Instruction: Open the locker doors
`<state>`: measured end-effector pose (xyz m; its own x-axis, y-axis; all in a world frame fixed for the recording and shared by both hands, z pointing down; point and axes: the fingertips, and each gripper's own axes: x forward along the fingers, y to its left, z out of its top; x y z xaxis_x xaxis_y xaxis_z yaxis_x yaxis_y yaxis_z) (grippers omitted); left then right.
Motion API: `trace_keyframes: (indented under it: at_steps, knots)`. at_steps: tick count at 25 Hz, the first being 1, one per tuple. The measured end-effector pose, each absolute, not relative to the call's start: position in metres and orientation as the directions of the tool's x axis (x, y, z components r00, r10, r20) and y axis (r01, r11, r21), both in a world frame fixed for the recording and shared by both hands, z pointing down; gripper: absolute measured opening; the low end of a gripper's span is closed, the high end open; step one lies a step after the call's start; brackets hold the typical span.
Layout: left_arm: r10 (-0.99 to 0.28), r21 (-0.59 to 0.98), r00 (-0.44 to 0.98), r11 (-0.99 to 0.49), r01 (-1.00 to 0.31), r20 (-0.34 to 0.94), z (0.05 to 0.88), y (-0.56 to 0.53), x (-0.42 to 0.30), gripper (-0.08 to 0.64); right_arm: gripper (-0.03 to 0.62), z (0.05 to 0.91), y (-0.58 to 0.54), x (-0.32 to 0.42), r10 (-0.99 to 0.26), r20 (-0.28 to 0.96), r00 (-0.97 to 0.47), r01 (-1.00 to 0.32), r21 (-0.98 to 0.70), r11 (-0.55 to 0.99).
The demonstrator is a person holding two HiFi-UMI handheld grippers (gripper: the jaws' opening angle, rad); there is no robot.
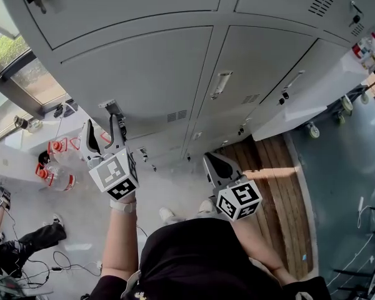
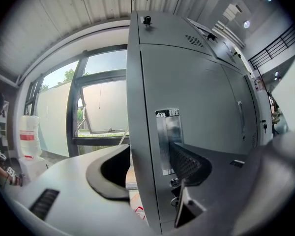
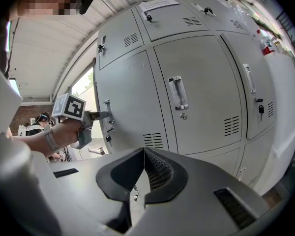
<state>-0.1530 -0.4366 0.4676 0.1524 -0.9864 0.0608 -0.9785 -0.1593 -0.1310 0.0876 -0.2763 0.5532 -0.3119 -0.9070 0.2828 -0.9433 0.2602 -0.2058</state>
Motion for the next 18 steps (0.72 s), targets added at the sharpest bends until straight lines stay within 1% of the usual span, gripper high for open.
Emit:
trace_keyframes:
  at_steps: [4,5,13,18]
  knots:
    - [-0.986,-0.127,0.153,-0.159,-0.979,0.059,0.468,-0.428,-0.152,0.255,0.028,0.554,-0.274,0.089,-0.905,0.285,-0.315,-0.942,-0.207,0.263]
    - [-0.985,-0.123,0.162,-0.168,-0.978,0.063,0.468,-0.426,-0.150,0.245,0.028,0.554,-0.274,0.089,-0.905,0.285,-0.316,-0.942,-0.208,0.263]
    - [-0.971,-0.096,0.226,-0.233,-0.968,0.073,0.468,-0.405,-0.138,0.133,0.028,0.554,-0.269,0.087,-0.896,0.283,-0.343,-0.932,-0.220,0.288]
    - [-0.968,-0.064,0.240,-0.244,-0.968,0.069,0.467,-0.391,-0.137,0.132,0.028,0.556,-0.264,0.088,-0.891,0.288,-0.351,-0.929,-0.226,0.293]
